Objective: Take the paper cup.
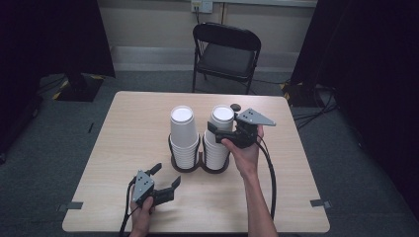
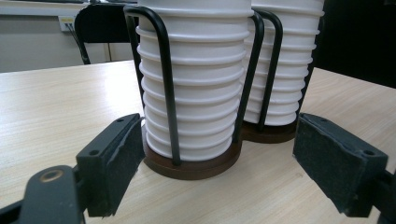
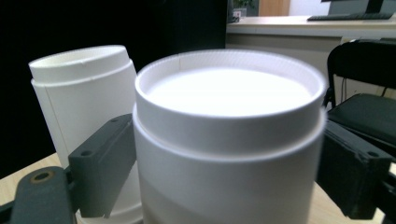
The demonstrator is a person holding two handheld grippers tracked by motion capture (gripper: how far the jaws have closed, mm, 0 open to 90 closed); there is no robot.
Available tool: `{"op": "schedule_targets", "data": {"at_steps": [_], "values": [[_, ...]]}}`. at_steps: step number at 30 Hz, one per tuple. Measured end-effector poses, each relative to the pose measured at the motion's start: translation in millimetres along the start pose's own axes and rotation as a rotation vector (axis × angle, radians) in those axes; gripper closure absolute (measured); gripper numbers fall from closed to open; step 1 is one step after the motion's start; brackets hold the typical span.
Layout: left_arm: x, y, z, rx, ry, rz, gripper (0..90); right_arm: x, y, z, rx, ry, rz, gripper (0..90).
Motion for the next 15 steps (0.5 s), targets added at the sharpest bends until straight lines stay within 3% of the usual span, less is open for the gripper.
{"op": "schedule_targets", "data": {"at_steps": [3, 15], "values": [[-0.1, -1.0, 0.3, 0.004, 0.003, 0.023, 16.0, 5.3, -0.2, -4.3, 0.001, -0.012, 0.0, 12.8], [0.1, -0.3, 0.2, 0.004, 0.0, 0.008, 16.0, 23.9, 2.1, -12.6, 0.006, -0.058, -0.008, 12.7]]}}
Point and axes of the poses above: each handheld gripper's, and its own axes: z roughly backward along the jaws, x roughly out of its underside, y roughly to its right, the point moved 9 cm from there along -z, roughly forward along the jaws, and after that the axes turned 2 degrees about z, right-handed, at the moved point
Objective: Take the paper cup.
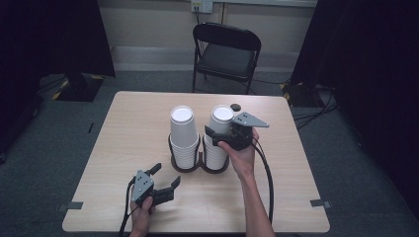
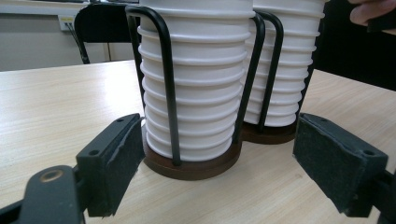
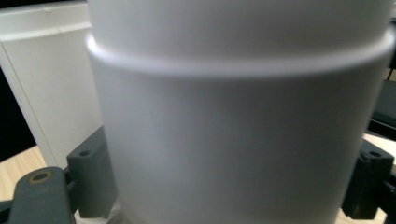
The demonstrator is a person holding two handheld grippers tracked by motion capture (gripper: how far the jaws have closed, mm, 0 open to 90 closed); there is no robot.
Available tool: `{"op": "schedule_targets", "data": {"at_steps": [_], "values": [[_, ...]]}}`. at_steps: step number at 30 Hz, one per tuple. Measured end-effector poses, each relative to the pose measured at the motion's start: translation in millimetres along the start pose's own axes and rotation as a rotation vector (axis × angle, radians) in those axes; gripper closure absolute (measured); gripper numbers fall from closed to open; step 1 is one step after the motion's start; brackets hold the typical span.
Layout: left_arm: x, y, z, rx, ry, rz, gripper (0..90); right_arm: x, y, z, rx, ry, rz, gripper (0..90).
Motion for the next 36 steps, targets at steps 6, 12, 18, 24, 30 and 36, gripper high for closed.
{"op": "schedule_targets", "data": {"at_steps": [6, 12, 18, 24, 30, 36], "values": [[0.0, -0.2, -0.1, -0.002, -0.001, -0.005, 16.1, 10.8, 1.6, -4.9, 0.016, -0.017, -0.005, 10.8], [-0.1, 0.0, -0.1, -0.002, 0.001, -0.003, 16.0, 12.2, -0.2, -3.8, 0.03, -0.017, 0.002, 11.6], [-0.1, 0.0, 0.0, -0.001, 0.0, -0.004, 16.0, 9.4, 1.0, -2.7, 0.02, -0.011, 0.0, 13.1], [-0.2, -0.1, 0.3, -0.005, 0.004, 0.007, 16.0, 5.7, -0.3, -1.8, 0.025, -0.004, 0.008, 13.5], [-0.2, -0.1, 0.1, -0.002, 0.002, -0.007, 16.1, -4.6, -0.3, 3.3, 0.022, 0.025, 0.014, 13.7], [-0.1, -0.1, 0.1, -0.002, 0.001, -0.008, 16.1, -9.1, -0.5, 5.3, 0.022, 0.035, 0.01, 13.8]]}}
Point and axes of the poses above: each handheld gripper's, and its own axes: z roughly backward along the jaws, x roughly out of its underside, y roughly to its right, the point moved 9 cm from there along -z, roughly forward along the jaws, and after that the axes turned 2 degrees about z, right-handed, at the moved point
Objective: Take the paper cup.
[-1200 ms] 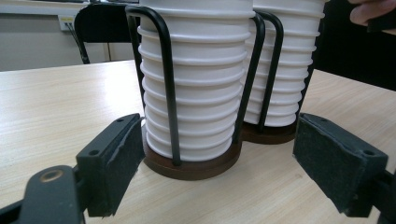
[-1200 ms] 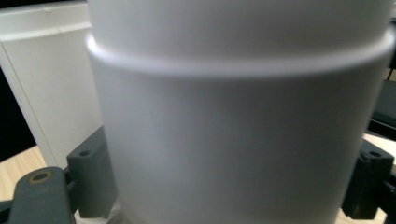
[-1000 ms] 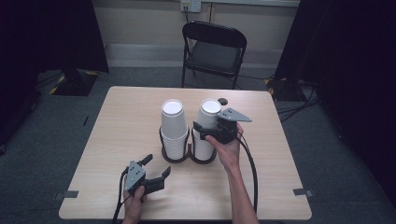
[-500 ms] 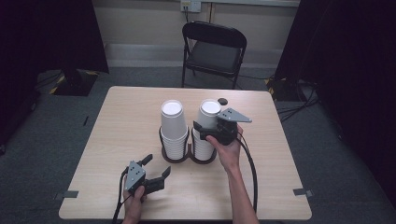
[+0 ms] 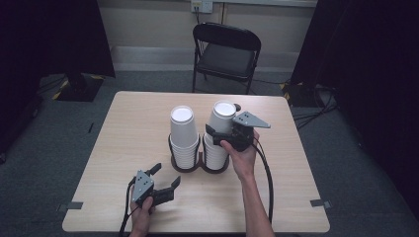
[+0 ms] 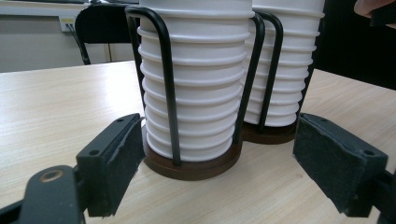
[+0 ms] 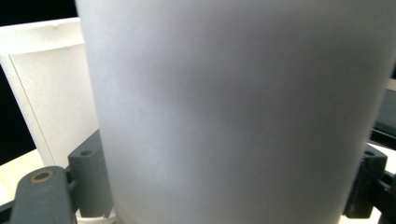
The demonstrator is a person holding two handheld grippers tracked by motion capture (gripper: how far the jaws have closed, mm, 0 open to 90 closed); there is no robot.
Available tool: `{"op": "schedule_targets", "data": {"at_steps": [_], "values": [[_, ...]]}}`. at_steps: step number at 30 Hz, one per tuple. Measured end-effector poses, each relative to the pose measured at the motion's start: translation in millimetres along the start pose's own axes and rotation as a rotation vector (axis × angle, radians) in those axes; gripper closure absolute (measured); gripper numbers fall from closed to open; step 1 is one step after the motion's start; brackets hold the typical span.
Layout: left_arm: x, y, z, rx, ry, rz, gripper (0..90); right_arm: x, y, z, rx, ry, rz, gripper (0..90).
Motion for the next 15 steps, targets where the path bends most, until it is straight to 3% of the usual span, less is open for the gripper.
{"op": "schedule_targets", "data": {"at_steps": [15], "values": [[-0.1, 0.1, 0.0, 0.002, 0.001, 0.001, 16.1, -22.2, -1.4, 6.5, -0.007, 0.052, 0.01, 13.8]]}}
Point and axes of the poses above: each handheld gripper's, and its own axes: z roughly backward along the jaws, x roughly out of its underside, y roughly to its right, the point moved 9 cm from there along -z, roughly forward along the jaws, and after that the axes turned 2 degrees about z, right-handed, at the moved point
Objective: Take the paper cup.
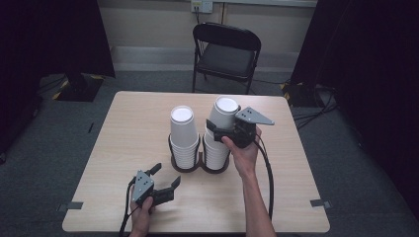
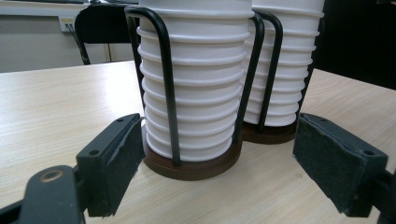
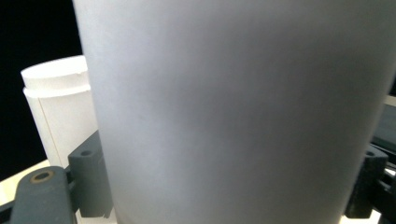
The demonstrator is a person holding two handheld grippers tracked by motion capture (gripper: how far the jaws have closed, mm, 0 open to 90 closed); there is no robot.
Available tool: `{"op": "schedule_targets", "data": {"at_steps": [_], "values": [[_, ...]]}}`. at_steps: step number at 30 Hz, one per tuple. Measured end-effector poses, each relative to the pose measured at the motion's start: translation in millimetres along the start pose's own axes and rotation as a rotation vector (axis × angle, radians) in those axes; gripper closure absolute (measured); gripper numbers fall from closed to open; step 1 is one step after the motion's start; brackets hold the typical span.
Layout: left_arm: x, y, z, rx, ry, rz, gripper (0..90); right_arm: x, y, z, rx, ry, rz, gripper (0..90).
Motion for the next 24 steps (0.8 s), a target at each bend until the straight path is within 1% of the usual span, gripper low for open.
{"op": "schedule_targets", "data": {"at_steps": [3, 7, 11, 18, 22, 24], "values": [[0.1, 0.1, -0.1, -0.001, -0.001, 0.003, 16.1, -1.9, -0.1, 0.5, 0.003, 0.001, -0.002, 13.8], [0.1, 0.0, -0.1, 0.0, -0.002, -0.001, 16.1, -9.5, -1.8, 1.3, 0.0, 0.014, 0.01, 14.0], [0.1, 0.1, -0.1, -0.001, -0.001, 0.003, 16.1, -15.5, -2.4, 2.4, 0.009, 0.025, 0.02, 14.0], [0.0, 0.1, -0.1, 0.003, -0.001, 0.0, 16.1, -18.1, -0.8, 3.4, 0.008, 0.036, 0.01, 14.1], [0.1, 0.6, -0.2, 0.005, -0.001, 0.002, 16.1, -22.5, -1.3, 3.7, 0.003, 0.039, 0.014, 14.2], [0.1, 0.6, -0.2, 0.008, -0.001, 0.002, 16.1, -27.1, -2.4, 4.5, 0.0, 0.049, 0.01, 14.3]]}}
Point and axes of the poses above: each handheld gripper's, and its own axes: z roughly backward along the jaws, x roughly out of its underside, y roughly to its right, the point moved 9 cm from there along -z, roughly forward along the jaws, and after that the axes turned 2 degrees about z, right-handed, at the moved point
